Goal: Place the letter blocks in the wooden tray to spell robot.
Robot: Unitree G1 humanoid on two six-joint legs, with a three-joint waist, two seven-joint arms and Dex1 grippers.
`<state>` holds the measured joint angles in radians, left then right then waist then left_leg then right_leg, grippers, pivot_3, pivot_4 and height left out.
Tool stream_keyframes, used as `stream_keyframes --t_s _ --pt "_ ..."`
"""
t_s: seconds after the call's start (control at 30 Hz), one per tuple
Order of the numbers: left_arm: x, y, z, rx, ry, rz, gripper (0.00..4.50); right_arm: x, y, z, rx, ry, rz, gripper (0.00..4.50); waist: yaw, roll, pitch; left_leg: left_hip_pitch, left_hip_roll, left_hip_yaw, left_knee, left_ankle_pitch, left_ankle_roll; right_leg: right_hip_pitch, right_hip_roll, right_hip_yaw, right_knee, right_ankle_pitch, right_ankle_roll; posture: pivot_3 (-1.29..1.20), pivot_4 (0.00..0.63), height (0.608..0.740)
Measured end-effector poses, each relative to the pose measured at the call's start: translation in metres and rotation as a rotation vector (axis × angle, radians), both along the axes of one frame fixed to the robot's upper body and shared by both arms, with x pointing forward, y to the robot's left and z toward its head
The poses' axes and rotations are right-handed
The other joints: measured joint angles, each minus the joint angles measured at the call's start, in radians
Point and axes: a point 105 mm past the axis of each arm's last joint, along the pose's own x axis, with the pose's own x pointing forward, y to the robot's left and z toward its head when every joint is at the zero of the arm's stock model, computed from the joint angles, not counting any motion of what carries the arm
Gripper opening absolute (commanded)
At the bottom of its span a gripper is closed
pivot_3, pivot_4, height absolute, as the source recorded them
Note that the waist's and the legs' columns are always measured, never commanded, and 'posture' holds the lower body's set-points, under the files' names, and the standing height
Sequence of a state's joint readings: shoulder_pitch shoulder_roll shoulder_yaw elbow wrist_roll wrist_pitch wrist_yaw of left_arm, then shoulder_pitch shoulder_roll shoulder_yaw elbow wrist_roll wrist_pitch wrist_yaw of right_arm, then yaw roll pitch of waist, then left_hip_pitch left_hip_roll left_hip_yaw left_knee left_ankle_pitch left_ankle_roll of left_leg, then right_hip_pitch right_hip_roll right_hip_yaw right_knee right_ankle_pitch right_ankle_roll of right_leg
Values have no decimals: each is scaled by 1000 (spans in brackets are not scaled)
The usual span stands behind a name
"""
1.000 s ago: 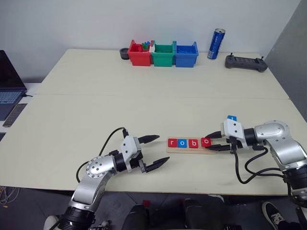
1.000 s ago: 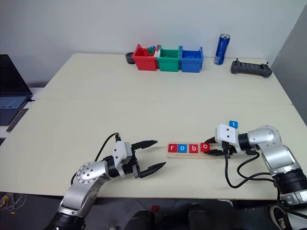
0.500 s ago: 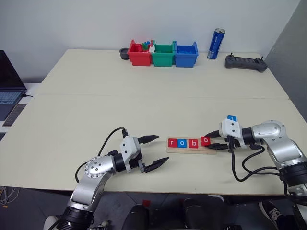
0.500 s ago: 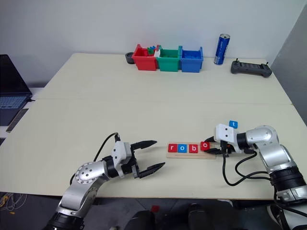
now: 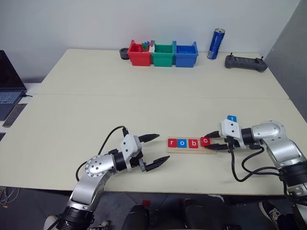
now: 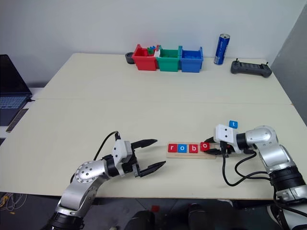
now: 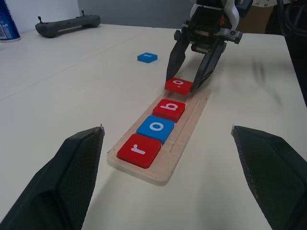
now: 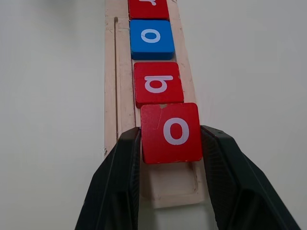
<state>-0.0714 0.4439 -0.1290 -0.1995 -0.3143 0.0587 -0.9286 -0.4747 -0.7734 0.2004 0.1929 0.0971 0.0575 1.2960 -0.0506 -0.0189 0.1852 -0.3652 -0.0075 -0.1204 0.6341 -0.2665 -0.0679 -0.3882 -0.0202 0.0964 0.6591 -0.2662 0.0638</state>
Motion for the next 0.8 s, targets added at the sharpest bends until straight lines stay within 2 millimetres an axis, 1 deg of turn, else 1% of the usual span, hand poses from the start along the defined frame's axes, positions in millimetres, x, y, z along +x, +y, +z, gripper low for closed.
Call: stream_keyframes --t_s 0.43,0.5,0.53,0.63,0.7,0.73,0.8 --pt "-3 1 -4 3 13 -3 4500 -1 1 -2 -5 14 7 1457 0 0 0 0 0 0 0 0 0 0 0 0 0 0 0 0 150 740" --pt "-3 1 -4 3 13 -3 4500 -1 1 -2 -5 16 7 2193 0 0 0 0 0 0 0 0 0 0 0 0 0 0 0 0 150 740" --pt "-3 1 -4 3 13 -3 4500 -1 1 -3 -5 19 6 2475 0 0 0 0 0 0 0 0 0 0 0 0 0 0 0 0 150 740" --pt "-3 1 -4 2 13 -3 4500 -1 1 -3 -4 29 2 3526 0 0 0 0 0 0 0 0 0 0 0 0 0 0 0 0 150 740" --pt "-3 1 -4 2 12 -3 4500 -1 1 -3 -4 32 0 4306 0 0 0 0 0 0 0 0 0 0 0 0 0 0 0 0 150 740" --pt "-3 1 -4 2 12 -3 4500 -1 1 -2 -3 32 -1 4471 0 0 0 0 0 0 0 0 0 0 0 0 0 0 0 0 150 740" --pt "-3 1 -4 2 12 -3 4500 0 0 -1 -3 33 -7 4471 0 0 0 0 0 0 0 0 0 0 0 0 0 0 0 0 150 740"
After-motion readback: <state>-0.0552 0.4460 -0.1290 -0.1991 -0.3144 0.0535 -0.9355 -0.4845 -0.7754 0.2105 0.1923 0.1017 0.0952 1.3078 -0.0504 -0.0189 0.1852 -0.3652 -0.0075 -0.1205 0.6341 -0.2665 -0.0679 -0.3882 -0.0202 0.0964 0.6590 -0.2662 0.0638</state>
